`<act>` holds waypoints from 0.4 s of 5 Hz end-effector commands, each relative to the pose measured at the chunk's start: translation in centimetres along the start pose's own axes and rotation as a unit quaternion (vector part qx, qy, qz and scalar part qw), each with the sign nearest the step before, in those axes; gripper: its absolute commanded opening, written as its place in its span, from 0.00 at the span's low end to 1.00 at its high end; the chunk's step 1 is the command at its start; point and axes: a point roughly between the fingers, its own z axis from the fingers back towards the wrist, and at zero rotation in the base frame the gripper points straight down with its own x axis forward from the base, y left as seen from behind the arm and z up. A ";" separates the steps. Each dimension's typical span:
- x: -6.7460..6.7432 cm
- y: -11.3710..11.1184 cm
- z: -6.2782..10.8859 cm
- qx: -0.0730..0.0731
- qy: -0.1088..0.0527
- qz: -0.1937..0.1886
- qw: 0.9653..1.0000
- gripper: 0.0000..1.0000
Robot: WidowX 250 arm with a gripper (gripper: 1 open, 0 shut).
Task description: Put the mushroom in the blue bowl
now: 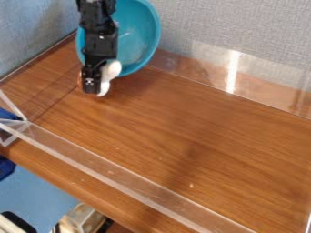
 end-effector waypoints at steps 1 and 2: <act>-0.4 1.5 3.6 0.052 -0.008 0.010 0.999 0.00; -0.4 1.9 3.4 0.052 -0.008 0.011 0.999 1.00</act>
